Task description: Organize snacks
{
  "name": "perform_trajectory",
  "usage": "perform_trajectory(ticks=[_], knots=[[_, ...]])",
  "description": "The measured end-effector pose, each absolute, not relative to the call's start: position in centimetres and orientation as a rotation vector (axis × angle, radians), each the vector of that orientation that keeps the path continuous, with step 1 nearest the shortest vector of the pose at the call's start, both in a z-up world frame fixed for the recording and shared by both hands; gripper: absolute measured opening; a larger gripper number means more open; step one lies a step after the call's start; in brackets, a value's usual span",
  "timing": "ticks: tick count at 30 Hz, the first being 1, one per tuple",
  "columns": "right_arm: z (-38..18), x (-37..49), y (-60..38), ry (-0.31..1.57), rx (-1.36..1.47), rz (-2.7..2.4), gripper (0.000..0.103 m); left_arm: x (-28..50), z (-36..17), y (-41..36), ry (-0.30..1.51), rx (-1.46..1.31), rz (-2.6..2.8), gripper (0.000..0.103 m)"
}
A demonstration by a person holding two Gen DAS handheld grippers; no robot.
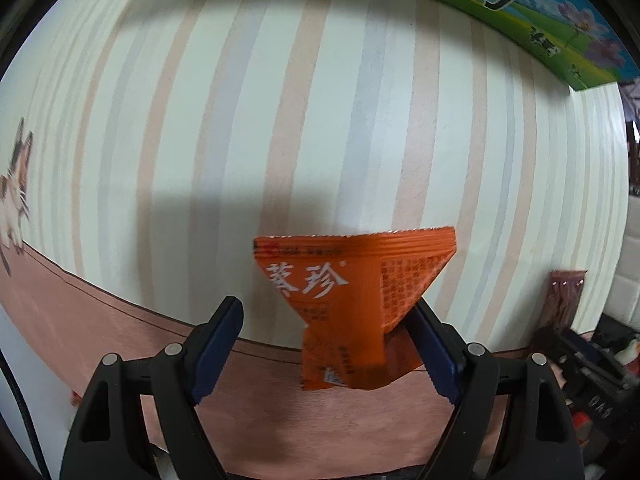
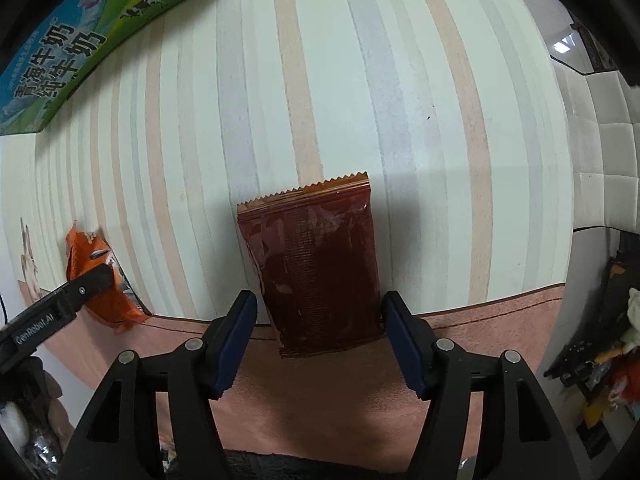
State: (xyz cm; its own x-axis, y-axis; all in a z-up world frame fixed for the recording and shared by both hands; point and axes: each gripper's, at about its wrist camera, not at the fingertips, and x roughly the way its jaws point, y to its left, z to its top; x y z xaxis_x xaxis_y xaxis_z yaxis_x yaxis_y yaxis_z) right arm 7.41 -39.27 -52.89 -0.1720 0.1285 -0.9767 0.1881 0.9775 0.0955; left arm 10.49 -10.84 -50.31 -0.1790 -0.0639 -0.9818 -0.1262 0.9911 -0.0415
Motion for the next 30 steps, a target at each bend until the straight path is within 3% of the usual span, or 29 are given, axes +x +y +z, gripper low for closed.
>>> perform_trajectory(ticks=[3, 6, 7, 8, 16, 24, 30], knots=[[-53.1, 7.8, -38.8, 1.749, 0.219, -0.059, 0.069, 10.8, -50.9, -10.7, 1.749, -0.169, 0.046, 0.081], [-53.2, 7.7, -38.2, 1.738, 0.198, -0.080, 0.066, 10.8, -50.7, -11.2, 1.720, -0.131, 0.022, 0.064], [-53.2, 7.5, -38.2, 1.734, 0.190, -0.089, 0.061, 10.8, -50.5, -12.0, 1.712, -0.108, 0.001, 0.053], [-53.0, 7.3, -37.9, 1.723, 0.191, -0.092, 0.059, 10.8, -50.4, -12.7, 1.705, -0.068, -0.025, 0.051], [-53.1, 7.3, -34.4, 1.742, 0.267, -0.044, 0.059, 10.3, -50.4, -17.3, 1.646, 0.202, -0.132, 0.051], [-53.1, 8.9, -32.2, 1.756, 0.304, -0.055, 0.065, 11.6, -51.6, -18.7, 1.665, 0.189, -0.134, 0.056], [-53.5, 9.9, -32.9, 1.755, 0.308, -0.066, 0.066, 11.8, -52.4, -14.8, 1.677, 0.150, -0.138, 0.058]])
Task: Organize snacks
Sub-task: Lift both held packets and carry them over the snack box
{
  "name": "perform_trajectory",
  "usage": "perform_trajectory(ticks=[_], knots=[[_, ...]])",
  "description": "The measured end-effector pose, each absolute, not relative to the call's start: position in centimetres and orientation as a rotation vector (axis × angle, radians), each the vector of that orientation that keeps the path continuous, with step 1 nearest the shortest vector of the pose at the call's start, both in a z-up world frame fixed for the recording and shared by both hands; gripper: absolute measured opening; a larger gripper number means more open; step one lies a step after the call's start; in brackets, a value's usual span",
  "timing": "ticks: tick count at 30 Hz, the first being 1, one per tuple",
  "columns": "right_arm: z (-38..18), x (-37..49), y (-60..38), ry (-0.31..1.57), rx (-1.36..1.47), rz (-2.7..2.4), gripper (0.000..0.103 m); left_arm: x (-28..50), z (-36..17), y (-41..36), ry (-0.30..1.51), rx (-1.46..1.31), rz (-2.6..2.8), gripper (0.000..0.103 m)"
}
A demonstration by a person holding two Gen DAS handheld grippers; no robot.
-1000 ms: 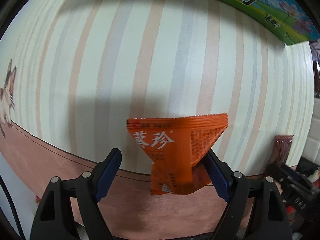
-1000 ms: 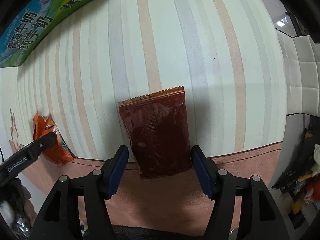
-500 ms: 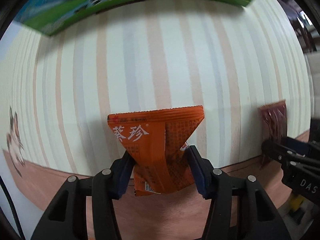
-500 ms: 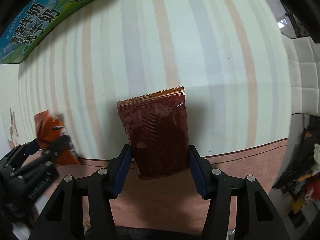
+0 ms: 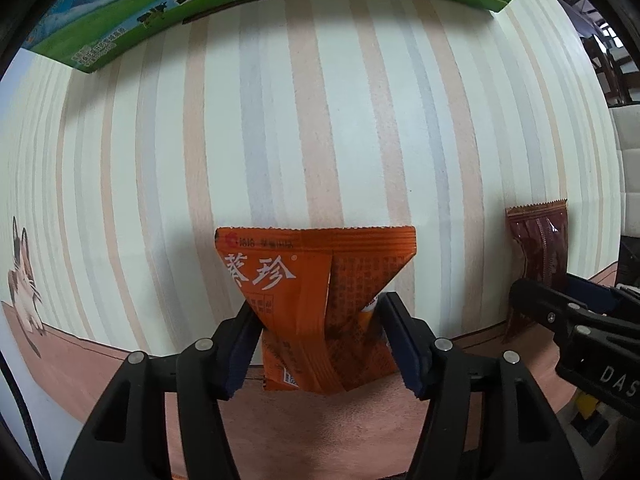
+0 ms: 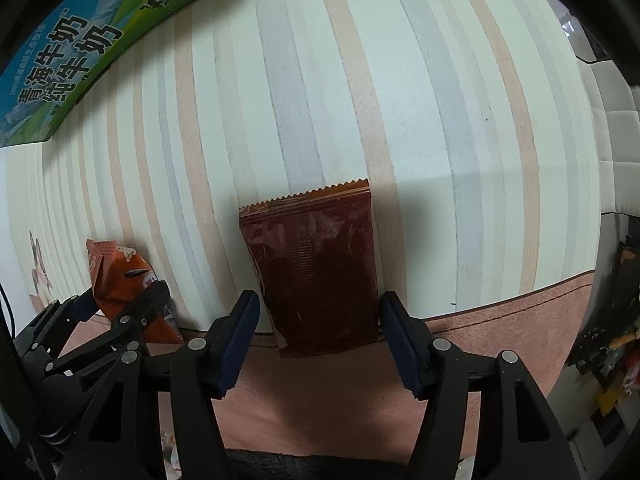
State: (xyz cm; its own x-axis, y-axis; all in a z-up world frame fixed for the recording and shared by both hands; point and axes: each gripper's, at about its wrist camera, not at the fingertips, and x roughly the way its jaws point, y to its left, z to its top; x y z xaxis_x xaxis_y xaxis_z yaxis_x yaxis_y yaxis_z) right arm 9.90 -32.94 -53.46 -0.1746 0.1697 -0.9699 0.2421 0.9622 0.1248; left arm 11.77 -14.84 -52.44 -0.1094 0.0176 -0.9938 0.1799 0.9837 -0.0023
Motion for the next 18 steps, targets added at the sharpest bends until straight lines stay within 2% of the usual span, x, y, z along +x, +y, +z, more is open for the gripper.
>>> perform_trajectory(ticks=[6, 9, 12, 18], knots=[[-53.1, 9.0, -31.3, 1.739, 0.212, -0.085, 0.065, 11.3, -51.9, -13.9, 1.677, 0.135, -0.136, 0.058], [-53.0, 8.7, -29.9, 1.727, 0.146, -0.095, 0.058, 10.7, -51.1, -13.9, 1.668, 0.135, -0.137, 0.053], [-52.9, 8.4, -28.9, 1.706, 0.132, -0.085, 0.058, 10.3, -50.6, -14.0, 1.659, 0.133, -0.134, 0.051], [-52.2, 7.0, -28.7, 1.705, 0.160, -0.069, 0.057, 10.0, -49.6, -14.3, 1.648, 0.127, -0.150, 0.040]])
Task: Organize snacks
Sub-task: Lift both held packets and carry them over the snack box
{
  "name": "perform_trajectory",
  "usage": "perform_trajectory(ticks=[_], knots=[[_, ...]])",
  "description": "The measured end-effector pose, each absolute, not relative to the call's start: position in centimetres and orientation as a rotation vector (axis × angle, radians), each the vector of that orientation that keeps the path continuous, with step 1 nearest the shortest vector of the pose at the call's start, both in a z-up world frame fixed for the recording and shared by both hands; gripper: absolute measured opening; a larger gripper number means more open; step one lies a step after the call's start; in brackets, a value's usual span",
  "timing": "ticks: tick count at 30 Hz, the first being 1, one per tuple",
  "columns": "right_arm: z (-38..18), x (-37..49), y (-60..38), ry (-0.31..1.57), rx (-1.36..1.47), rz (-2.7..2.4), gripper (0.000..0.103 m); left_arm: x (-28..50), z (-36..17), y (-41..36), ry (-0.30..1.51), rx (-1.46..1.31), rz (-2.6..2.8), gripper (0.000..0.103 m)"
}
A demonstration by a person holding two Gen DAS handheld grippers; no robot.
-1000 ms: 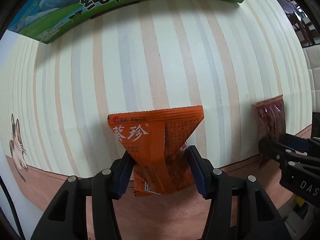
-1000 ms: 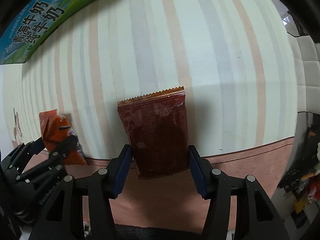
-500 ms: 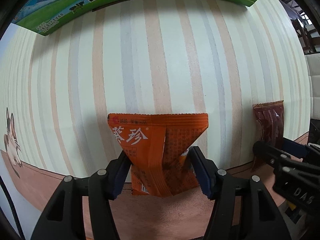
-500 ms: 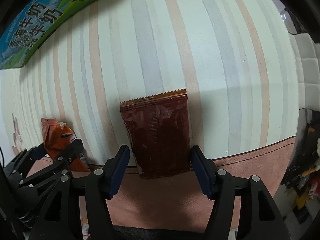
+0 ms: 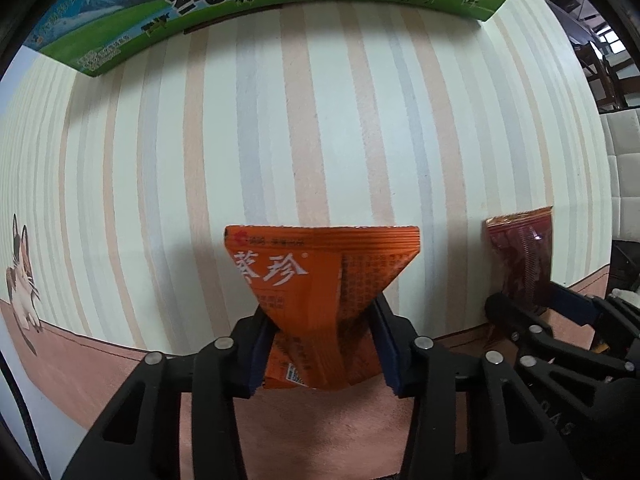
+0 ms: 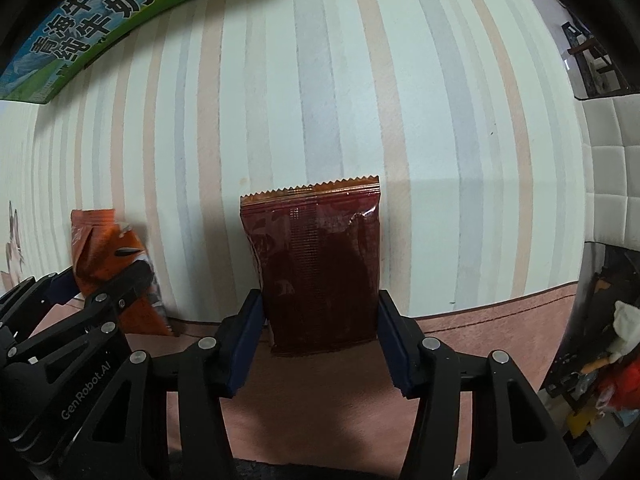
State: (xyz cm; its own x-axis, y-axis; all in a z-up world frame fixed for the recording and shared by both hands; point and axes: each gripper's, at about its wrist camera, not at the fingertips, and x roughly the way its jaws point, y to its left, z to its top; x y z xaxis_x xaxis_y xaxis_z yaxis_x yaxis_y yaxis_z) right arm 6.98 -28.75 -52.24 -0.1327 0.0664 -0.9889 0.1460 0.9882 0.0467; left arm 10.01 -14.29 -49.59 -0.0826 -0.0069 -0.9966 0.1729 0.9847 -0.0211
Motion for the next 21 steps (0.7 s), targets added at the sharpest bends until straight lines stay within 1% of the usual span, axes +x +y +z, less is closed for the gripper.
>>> perform_trajectory(ticks=[3, 7, 15, 21], knots=[[-52.4, 5.9, -28.7, 1.702, 0.182, -0.057, 0.058, 10.0, -49.1, -14.4, 1.642, 0.127, -0.157, 0.037], [-51.2, 5.5, -28.3, 1.687, 0.213, -0.038, 0.058, 9.9, -48.4, -14.1, 1.641, 0.113, -0.160, 0.035], [-47.5, 5.0, -28.9, 1.635, 0.274, -0.008, 0.058, 9.9, -45.4, -13.2, 1.616, 0.062, -0.183, 0.034], [-45.0, 4.7, -29.9, 1.590, 0.305, 0.019, 0.057, 10.6, -41.9, -11.4, 1.571, 0.018, -0.210, 0.033]])
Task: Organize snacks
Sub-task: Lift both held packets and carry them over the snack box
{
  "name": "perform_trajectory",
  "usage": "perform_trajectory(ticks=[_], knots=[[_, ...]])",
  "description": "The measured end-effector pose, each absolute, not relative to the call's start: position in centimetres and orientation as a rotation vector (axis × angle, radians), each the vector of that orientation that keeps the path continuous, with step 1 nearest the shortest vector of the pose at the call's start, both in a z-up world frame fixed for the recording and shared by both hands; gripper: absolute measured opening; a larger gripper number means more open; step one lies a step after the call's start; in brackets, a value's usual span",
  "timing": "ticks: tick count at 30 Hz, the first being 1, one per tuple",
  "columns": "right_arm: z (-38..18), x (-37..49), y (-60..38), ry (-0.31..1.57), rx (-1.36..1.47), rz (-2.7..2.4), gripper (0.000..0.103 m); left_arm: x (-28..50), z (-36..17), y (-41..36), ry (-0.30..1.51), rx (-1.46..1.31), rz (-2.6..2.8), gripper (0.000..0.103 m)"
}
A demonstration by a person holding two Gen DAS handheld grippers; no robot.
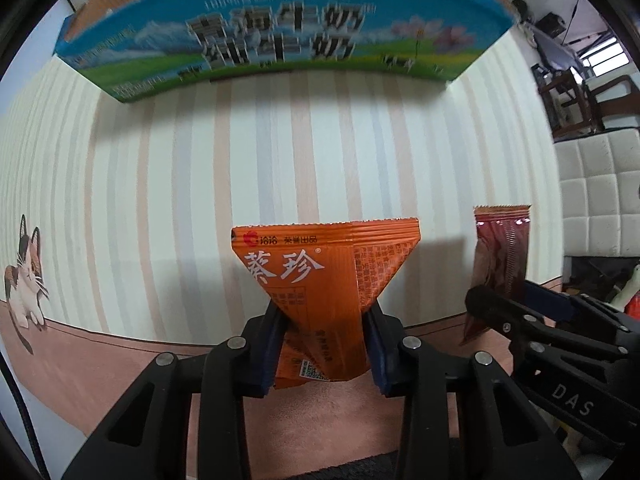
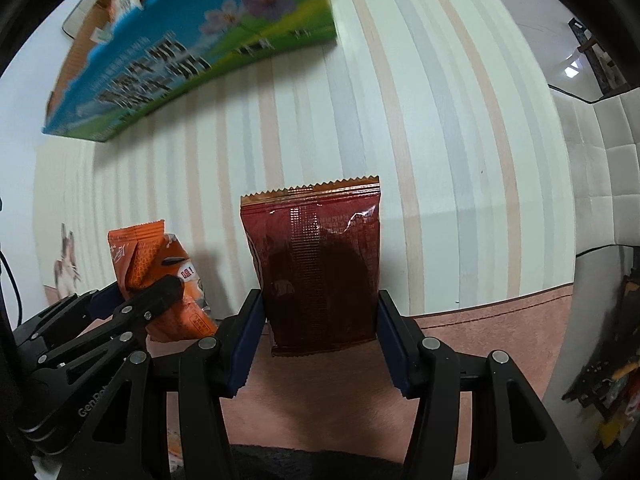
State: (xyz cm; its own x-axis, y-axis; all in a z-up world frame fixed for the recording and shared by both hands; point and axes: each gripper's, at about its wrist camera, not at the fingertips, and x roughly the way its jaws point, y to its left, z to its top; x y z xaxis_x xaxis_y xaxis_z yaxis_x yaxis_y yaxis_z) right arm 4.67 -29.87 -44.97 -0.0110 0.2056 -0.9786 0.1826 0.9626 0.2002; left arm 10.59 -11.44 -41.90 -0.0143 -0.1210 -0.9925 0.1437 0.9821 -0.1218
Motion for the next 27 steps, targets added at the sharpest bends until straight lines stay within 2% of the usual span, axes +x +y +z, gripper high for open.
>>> perform_trajectory(ticks=[9, 17, 22, 27], knots=[[-38.6, 8.4, -30.3, 1.482, 0.346, 0.104, 0.057, 13.6, -34.3, -9.8, 1.451, -0.052, -0.260, 0.033], [-31.8, 14.5, -30.3, 1.353, 0.369, 0.168, 0.057, 20.2, -28.3, -11.1, 1.321, -0.062, -0.290, 0.033], [-30.2, 19.3, -30.2, 1.312, 0.356, 0.170, 0.057, 26.1, -27.9, -10.3, 1.310, -0.084, -0.285, 0.033], [-31.7, 24.4, -30.4, 1.335, 0.348, 0.145, 0.057, 32.4, -29.7, -9.3, 1.361, -0.090, -0.258, 0.033]])
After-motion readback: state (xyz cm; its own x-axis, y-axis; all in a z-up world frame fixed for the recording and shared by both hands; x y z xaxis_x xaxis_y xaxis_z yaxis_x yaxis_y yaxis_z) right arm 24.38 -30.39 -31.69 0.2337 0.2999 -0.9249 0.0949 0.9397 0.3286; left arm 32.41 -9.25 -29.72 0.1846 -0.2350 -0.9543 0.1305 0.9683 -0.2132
